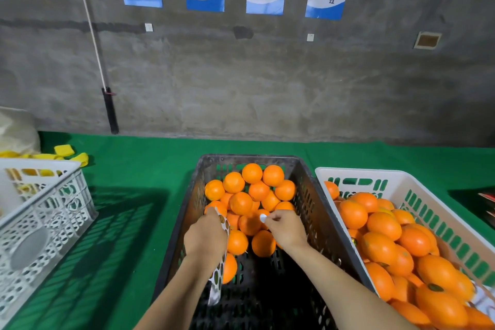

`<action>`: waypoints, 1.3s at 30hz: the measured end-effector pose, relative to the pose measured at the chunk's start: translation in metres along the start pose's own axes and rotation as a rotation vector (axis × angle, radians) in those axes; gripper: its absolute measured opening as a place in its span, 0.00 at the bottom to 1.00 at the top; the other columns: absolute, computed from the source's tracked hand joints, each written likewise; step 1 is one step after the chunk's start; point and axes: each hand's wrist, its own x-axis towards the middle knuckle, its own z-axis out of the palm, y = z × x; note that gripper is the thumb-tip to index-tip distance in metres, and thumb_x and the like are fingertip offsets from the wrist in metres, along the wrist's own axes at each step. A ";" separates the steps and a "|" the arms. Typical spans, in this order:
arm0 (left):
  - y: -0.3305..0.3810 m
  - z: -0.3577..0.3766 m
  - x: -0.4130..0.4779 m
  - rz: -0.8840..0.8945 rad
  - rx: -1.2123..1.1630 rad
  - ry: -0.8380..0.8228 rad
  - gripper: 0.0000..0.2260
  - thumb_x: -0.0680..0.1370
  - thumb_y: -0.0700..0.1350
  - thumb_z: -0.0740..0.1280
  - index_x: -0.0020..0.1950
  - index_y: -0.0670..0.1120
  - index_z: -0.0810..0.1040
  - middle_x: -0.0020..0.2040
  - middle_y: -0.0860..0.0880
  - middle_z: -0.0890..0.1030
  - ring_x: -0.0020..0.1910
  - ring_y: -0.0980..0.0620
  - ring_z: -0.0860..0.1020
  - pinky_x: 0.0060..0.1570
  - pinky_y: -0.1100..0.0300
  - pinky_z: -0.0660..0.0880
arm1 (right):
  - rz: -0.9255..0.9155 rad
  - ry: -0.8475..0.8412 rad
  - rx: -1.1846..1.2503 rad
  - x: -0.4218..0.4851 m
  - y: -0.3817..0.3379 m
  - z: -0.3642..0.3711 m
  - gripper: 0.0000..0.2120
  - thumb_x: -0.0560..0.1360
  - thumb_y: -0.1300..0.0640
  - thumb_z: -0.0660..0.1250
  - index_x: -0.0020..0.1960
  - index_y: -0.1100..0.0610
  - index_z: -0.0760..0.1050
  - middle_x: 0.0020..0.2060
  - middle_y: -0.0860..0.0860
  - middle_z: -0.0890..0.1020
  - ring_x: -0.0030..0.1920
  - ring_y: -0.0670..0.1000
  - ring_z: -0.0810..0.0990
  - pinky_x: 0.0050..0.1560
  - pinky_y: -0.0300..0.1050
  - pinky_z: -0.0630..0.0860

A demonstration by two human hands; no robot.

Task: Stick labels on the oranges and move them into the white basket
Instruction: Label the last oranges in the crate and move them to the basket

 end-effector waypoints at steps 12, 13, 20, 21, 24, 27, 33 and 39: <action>-0.005 -0.001 0.010 0.088 0.295 -0.001 0.12 0.82 0.38 0.58 0.65 0.45 0.67 0.59 0.46 0.80 0.53 0.45 0.82 0.38 0.55 0.70 | -0.207 -0.155 -0.879 0.029 0.038 0.009 0.12 0.83 0.56 0.57 0.53 0.58 0.78 0.55 0.56 0.79 0.52 0.60 0.80 0.43 0.48 0.69; -0.006 -0.001 0.011 0.097 0.296 0.005 0.12 0.81 0.38 0.58 0.65 0.45 0.66 0.59 0.46 0.80 0.53 0.44 0.82 0.37 0.55 0.70 | -0.217 -0.169 -0.919 0.031 0.038 0.012 0.11 0.83 0.57 0.57 0.55 0.58 0.78 0.57 0.56 0.78 0.54 0.60 0.80 0.43 0.48 0.69; 0.001 0.002 0.018 0.114 0.261 0.035 0.09 0.82 0.40 0.56 0.62 0.46 0.66 0.57 0.45 0.79 0.49 0.43 0.82 0.32 0.54 0.66 | -0.345 -0.407 -1.153 0.037 0.047 0.033 0.12 0.79 0.66 0.58 0.60 0.62 0.75 0.60 0.58 0.78 0.57 0.61 0.80 0.49 0.52 0.74; 0.001 0.002 0.017 0.110 0.254 0.036 0.09 0.82 0.40 0.56 0.62 0.46 0.66 0.57 0.45 0.79 0.49 0.42 0.82 0.32 0.55 0.66 | -0.350 -0.418 -1.158 0.035 0.049 0.035 0.12 0.79 0.67 0.58 0.61 0.63 0.74 0.60 0.58 0.79 0.57 0.61 0.80 0.52 0.53 0.75; 0.001 0.001 0.017 0.111 0.234 0.045 0.08 0.81 0.40 0.57 0.60 0.45 0.66 0.56 0.44 0.79 0.49 0.41 0.82 0.32 0.54 0.66 | -0.371 -0.417 -1.199 0.032 0.051 0.035 0.12 0.80 0.65 0.58 0.62 0.62 0.73 0.60 0.58 0.79 0.57 0.60 0.79 0.52 0.52 0.73; -0.001 0.002 0.016 0.106 0.219 0.057 0.09 0.82 0.39 0.55 0.61 0.44 0.67 0.56 0.44 0.80 0.49 0.40 0.82 0.34 0.53 0.67 | -0.418 -0.447 -1.208 0.027 0.057 0.031 0.14 0.83 0.57 0.55 0.63 0.60 0.73 0.62 0.58 0.77 0.57 0.59 0.79 0.49 0.51 0.70; -0.003 0.005 0.018 0.095 0.204 0.057 0.13 0.81 0.37 0.54 0.66 0.44 0.67 0.57 0.43 0.80 0.50 0.40 0.82 0.35 0.54 0.68 | -0.380 -0.417 -0.995 0.026 0.064 0.021 0.17 0.82 0.46 0.55 0.65 0.53 0.71 0.58 0.55 0.76 0.54 0.58 0.78 0.43 0.48 0.69; -0.003 0.007 0.016 0.093 0.235 0.047 0.14 0.81 0.37 0.55 0.67 0.44 0.67 0.58 0.43 0.80 0.50 0.40 0.82 0.35 0.53 0.68 | -0.267 -0.346 -0.946 0.034 0.070 0.026 0.29 0.78 0.38 0.58 0.75 0.50 0.65 0.63 0.53 0.73 0.63 0.58 0.73 0.59 0.54 0.72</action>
